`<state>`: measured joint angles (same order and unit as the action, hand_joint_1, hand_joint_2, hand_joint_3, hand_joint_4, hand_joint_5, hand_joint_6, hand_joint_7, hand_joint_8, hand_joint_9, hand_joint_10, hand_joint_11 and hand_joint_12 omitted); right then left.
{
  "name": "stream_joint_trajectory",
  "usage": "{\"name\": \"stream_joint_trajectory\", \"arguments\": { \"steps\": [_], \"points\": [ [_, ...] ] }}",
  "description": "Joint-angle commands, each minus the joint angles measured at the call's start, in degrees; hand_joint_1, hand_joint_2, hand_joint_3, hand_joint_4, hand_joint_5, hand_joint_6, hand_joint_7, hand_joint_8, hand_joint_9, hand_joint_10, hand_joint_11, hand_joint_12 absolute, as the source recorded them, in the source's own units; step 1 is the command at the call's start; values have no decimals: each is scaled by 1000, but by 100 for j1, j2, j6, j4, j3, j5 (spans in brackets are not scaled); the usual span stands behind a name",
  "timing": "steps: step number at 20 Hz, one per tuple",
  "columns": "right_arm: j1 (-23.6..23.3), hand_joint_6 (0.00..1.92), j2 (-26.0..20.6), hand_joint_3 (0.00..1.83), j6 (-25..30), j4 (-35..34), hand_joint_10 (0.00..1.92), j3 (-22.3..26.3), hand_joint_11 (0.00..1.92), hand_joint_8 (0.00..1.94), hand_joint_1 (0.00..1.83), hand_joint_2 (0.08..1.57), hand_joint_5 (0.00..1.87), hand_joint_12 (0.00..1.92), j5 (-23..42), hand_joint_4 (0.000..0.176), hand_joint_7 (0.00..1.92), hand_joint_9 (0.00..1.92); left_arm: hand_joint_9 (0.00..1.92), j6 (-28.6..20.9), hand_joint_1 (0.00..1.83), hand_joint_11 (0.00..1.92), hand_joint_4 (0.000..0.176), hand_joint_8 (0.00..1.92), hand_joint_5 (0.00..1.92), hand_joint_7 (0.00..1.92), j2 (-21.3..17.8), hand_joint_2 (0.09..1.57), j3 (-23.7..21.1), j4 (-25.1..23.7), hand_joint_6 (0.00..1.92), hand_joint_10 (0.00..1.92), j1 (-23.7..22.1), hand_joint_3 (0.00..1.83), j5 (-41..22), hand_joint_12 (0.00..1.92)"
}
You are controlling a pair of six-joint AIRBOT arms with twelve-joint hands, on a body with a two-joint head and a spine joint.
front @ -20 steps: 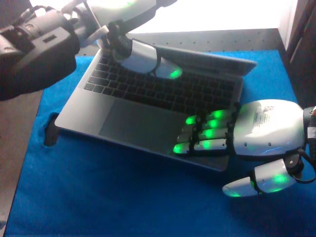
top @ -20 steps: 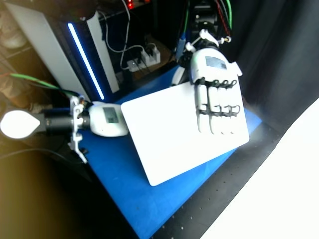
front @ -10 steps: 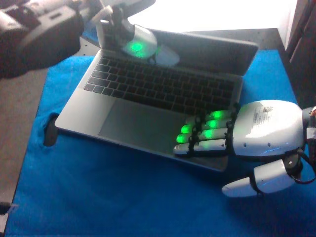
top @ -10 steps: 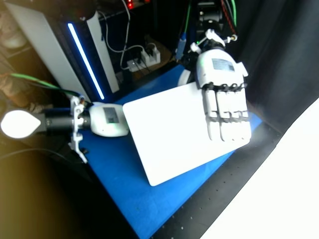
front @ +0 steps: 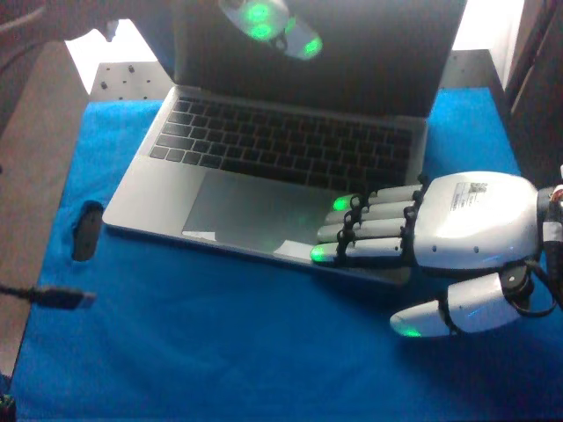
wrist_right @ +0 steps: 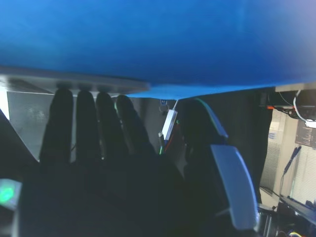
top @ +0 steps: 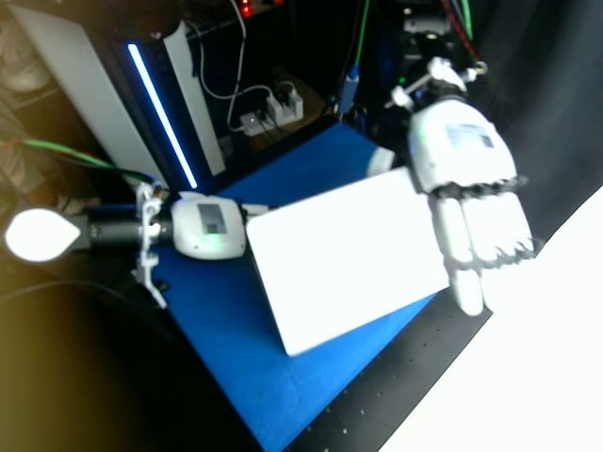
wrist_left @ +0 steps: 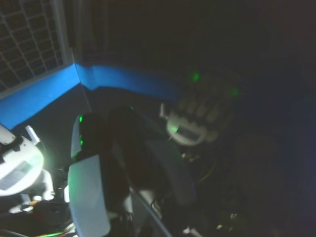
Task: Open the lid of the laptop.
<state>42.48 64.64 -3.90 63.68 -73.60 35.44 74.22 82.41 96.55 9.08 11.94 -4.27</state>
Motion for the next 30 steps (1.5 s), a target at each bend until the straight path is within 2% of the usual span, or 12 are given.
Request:
{"name": "stream_joint_trajectory", "arguments": {
  "steps": [1, 5, 6, 8, 11, 20, 21, 23, 25, 27, 30],
  "points": [
    [1, 0, 82, 7, 36, -96, 0, 31, 0, 0, 1, 1392, 0, 0, 441, 0, 0, 0, 0, 10, 757, 0, 0, 0, 0, 0, 24, 1015, 234, 82, 0, 0, -152, 5, -743, 0],
    [-1, 0, 141, 6, 36, -43, 0, -27, 0, 0, 0, 1394, 0, 0, 443, 0, 0, 0, 0, 220, 691, 0, 0, 0, 0, 0, 310, 1028, 699, 186, 0, 0, -338, 3, -498, 0],
    [-1, 0, 147, 4, 36, -37, 0, -37, 0, 0, 19, 1396, 0, 0, 444, 0, 0, 0, 0, 698, 717, 0, 0, 0, 0, 0, 344, 1031, 734, 627, 0, 0, -365, 4, -478, 0],
    [-5, 0, 167, 5, 36, -24, 0, -61, 0, 0, 0, 1401, 0, 0, 455, 0, 0, 0, 0, 1395, 740, 0, 0, 0, 0, 0, 361, 1040, 756, 1187, 0, 0, -422, 6, -454, 0],
    [-7, 2, 182, 6, 36, -18, 0, -80, 0, 0, 0, 1406, 6, 0, 467, 0, 0, 0, 0, 1440, 722, 0, 0, 0, 0, 0, 381, 1033, 799, 1284, 0, 0, -431, 1, -440, 0],
    [-33, 13, 281, 3, 36, -12, 0, -169, 0, 0, 15, 1418, 58, 0, 551, 0, 0, 0, 0, 1652, 688, 0, 0, 0, 0, 0, 613, 1038, 1417, 1349, 0, 0, -741, 2, -130, 0],
    [-46, 7, 281, 4, 36, -13, 0, -169, 0, 0, 2, 1422, 50, 0, 551, 0, 0, 0, 0, 2068, 687, 0, 0, 0, 0, 0, 609, 1034, 1418, 1718, 0, 0, -786, 0, -122, 0],
    [-52, 0, 282, 3, 36, -13, 0, -172, 0, 0, 0, 1420, 5, 0, 561, 0, 0, 0, 0, 3477, 721, 0, 0, 0, 0, 0, 601, 1041, 1418, 2724, 0, 0, -930, 2, -118, 0],
    [-53, 0, 292, 0, 36, -14, 0, -175, 0, 0, 47, 1421, 0, 0, 566, 0, 0, 0, 0, 4471, 737, 0, 0, 0, 0, 0, 572, 1020, 1410, 3588, 0, 0, -1005, 0, -120, 0],
    [-68, 6, 300, 0, 36, -14, 0, -183, 0, 1, 35, 1420, 22, 0, 574, 0, 5, 0, 0, 5049, 745, 0, 0, 0, 0, 0, 556, 1018, 1417, 4130, 0, 0, -1021, 0, -132, 0],
    [-75, 6, 300, 0, 37, -17, 0, -184, 0, 2, 109, 1412, 44, 0, 579, 0, 16, 0, 0, 5320, 748, 0, 0, 0, 0, 0, 529, 1030, 1370, 4415, 0, 0, -986, 0, -142, 0]
  ]
}}
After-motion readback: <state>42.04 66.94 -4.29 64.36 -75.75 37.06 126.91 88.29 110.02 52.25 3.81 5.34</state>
